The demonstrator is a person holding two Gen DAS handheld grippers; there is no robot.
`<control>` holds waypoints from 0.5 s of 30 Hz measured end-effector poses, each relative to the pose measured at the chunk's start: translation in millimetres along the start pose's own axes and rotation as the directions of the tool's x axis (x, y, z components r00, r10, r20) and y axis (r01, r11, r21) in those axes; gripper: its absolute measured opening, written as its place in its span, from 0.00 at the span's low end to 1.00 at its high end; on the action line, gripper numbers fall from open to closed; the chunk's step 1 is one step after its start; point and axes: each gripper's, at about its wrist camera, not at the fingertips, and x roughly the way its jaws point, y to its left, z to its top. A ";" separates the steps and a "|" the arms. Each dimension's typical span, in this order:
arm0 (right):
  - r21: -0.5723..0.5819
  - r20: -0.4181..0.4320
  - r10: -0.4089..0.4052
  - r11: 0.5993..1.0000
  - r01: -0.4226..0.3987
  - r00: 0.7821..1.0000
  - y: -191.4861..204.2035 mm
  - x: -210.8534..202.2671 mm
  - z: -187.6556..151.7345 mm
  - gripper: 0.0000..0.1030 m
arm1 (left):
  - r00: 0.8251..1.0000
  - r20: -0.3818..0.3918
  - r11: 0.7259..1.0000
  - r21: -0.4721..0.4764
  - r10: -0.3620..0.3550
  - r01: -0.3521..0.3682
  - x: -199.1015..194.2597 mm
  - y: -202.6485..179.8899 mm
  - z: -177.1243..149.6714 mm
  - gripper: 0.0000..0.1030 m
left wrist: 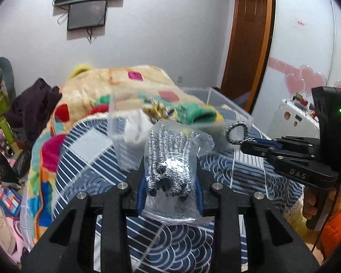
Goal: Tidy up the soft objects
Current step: 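Grasp the braided black-and-white cord with right tool while left tool lifts the bag, then drop the braided cord into the box with right tool while left tool drops the bag in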
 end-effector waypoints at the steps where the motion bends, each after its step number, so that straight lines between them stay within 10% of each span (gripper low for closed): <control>1: 0.001 0.012 -0.001 1.000 0.001 1.000 -0.9 -2.9 2.3 0.11 | 1.000 0.010 1.000 0.002 0.010 -0.010 -2.1 2.9 3.0 0.33; 15: 0.028 0.125 -0.074 0.997 0.071 0.989 -14.2 0.9 53.5 0.11 | 0.996 0.052 0.998 -0.014 0.066 -0.066 34.4 26.6 52.3 0.33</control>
